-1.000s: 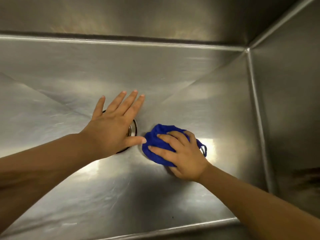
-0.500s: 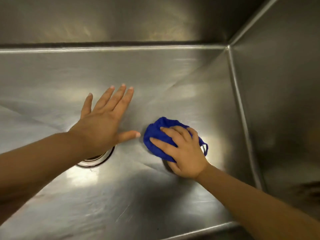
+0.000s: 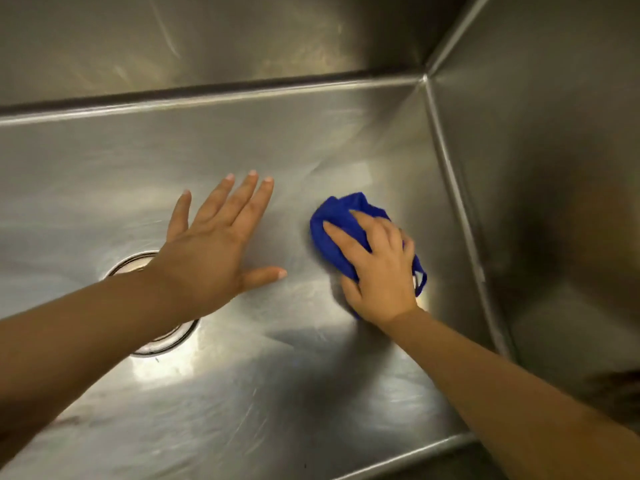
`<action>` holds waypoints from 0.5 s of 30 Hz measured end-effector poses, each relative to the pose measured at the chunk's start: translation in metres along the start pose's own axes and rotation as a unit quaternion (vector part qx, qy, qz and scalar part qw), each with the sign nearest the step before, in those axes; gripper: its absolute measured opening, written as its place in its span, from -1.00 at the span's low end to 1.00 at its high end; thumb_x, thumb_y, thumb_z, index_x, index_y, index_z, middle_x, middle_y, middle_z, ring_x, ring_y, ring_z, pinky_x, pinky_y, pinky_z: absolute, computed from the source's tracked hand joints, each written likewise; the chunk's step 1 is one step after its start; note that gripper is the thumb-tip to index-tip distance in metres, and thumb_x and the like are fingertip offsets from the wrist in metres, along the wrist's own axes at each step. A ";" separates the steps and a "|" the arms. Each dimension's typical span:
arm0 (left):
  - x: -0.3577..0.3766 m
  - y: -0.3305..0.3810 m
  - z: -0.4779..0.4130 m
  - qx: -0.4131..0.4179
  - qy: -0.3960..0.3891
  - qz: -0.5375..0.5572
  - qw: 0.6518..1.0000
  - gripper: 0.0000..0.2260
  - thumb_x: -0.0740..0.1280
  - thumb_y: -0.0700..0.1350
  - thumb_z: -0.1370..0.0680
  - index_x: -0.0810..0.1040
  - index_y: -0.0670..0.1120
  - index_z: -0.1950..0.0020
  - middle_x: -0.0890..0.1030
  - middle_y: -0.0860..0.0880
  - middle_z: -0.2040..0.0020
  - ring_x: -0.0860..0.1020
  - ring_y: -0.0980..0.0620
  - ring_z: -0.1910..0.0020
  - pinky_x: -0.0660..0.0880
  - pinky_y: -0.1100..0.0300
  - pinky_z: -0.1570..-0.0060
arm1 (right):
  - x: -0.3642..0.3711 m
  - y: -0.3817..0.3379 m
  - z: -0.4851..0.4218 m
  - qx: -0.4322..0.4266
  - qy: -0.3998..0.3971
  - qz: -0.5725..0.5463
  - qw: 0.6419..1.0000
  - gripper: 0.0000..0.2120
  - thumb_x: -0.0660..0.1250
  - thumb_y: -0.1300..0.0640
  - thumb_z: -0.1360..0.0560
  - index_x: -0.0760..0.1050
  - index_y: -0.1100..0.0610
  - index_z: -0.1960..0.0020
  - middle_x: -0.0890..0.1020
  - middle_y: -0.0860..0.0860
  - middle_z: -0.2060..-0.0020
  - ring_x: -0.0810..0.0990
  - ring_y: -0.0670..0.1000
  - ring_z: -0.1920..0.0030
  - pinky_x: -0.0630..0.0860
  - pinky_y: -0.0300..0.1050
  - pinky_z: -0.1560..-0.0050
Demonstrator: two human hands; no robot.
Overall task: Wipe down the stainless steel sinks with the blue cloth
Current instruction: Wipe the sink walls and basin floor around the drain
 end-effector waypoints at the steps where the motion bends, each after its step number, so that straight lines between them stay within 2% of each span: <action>1: 0.000 0.001 -0.001 0.007 0.000 -0.003 1.000 -0.11 0.00 0.47 -0.35 -0.50 0.14 -0.41 -0.38 0.17 -0.50 -0.34 0.10 -0.51 -0.30 -0.07 -0.45 | -0.003 0.008 0.010 -0.026 -0.008 -0.003 1.000 -0.44 0.20 0.02 -0.36 0.38 -0.10 -0.37 0.44 0.10 -0.31 0.34 0.18 -0.24 0.36 0.25 -0.14; 4: -0.001 0.003 -0.007 0.026 -0.004 -0.015 1.000 -0.13 -0.03 0.54 -0.37 -0.56 0.17 -0.33 -0.46 0.22 -0.40 -0.37 0.13 -0.49 -0.31 -0.07 -0.45 | -0.012 0.029 -0.011 -0.057 -0.023 0.009 0.998 -0.45 0.16 -0.02 -0.37 0.38 -0.11 -0.37 0.46 0.13 -0.30 0.34 0.17 -0.22 0.35 0.24 -0.12; 9: 0.002 0.008 -0.019 0.042 -0.005 -0.019 0.999 -0.17 -0.10 0.45 -0.27 -0.57 0.21 -0.30 -0.46 0.23 -0.37 -0.39 0.15 -0.47 -0.32 -0.06 -0.44 | -0.025 0.048 -0.107 0.145 -0.002 0.005 0.989 -0.43 0.23 0.09 -0.51 0.22 -0.17 -0.48 0.18 0.05 -0.46 0.16 0.15 -0.42 0.11 0.14 -0.37; 11: 0.003 0.010 -0.021 0.044 -0.006 -0.013 0.999 -0.16 -0.12 0.47 -0.26 -0.56 0.21 -0.31 -0.47 0.24 -0.37 -0.41 0.19 -0.43 -0.32 -0.05 -0.44 | -0.026 0.049 -0.095 0.148 0.021 -0.004 0.989 -0.41 0.26 0.11 -0.50 0.21 -0.15 -0.49 0.17 0.04 -0.47 0.13 0.13 -0.43 0.09 0.14 -0.39; 13: 0.004 0.012 -0.022 0.050 0.006 -0.001 0.999 -0.13 -0.12 0.58 -0.29 -0.56 0.22 -0.33 -0.47 0.26 -0.37 -0.43 0.22 -0.40 -0.33 -0.04 -0.44 | -0.020 0.050 -0.049 0.127 0.041 0.005 0.991 -0.40 0.26 0.10 -0.45 0.26 -0.12 -0.47 0.24 0.06 -0.44 0.18 0.16 -0.39 0.15 0.20 -0.35; 15: 0.004 0.014 -0.023 0.058 0.017 0.006 0.998 -0.13 -0.20 0.57 -0.22 -0.55 0.23 -0.34 -0.47 0.28 -0.36 -0.44 0.24 -0.39 -0.33 -0.02 -0.43 | -0.019 0.057 -0.005 0.123 0.036 0.003 0.992 -0.40 0.19 0.02 -0.40 0.26 -0.14 -0.44 0.30 0.07 -0.38 0.25 0.17 -0.34 0.24 0.24 -0.29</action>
Point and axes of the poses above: each hand's wrist, its own z-axis away from the middle knuckle, its own x-axis out of the palm, y = z × x, the point moved 2 cm from there along -z, towards the middle knuckle
